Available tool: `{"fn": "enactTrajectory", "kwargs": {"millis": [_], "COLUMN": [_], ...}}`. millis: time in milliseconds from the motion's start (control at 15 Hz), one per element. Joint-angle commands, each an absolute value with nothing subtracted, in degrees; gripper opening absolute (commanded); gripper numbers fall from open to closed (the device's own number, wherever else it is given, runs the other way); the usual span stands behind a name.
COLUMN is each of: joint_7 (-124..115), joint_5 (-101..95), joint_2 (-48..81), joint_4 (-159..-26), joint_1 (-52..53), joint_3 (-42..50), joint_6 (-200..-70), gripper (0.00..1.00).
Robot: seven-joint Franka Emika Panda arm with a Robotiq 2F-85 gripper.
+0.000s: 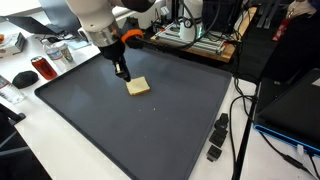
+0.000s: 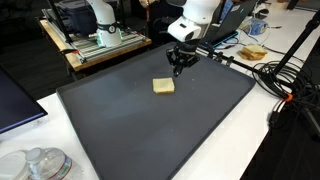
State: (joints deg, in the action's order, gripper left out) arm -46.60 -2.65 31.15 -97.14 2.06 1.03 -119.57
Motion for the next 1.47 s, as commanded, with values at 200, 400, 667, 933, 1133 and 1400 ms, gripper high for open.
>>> {"fn": "enactTrajectory", "kwargs": {"millis": [200, 400, 667, 933, 1133, 1400], "joint_7": [-38.57, -36.8, -34.88, -34.26, -33.9, -31.71], "joint_5": [4.45, 5.91, 7.26, 7.24, 7.73, 9.51], "joint_2": [29.59, 29.81, 30.89, 32.47, 34.8, 36.22], "joint_4": [-107.14, -110.2, -112.41, -112.77, -111.32, -110.3], "joint_1": [0.49, 0.57, 0.56, 1.06, 1.06, 0.01], "joint_3": [1.66, 2.03, 2.46, 3.18, 2.83, 2.13], "joint_6": [-130.93, -134.23, -139.18, -141.98, -142.03, -141.11], "gripper": [0.05, 0.05, 0.05, 0.05, 0.05, 0.05]}}
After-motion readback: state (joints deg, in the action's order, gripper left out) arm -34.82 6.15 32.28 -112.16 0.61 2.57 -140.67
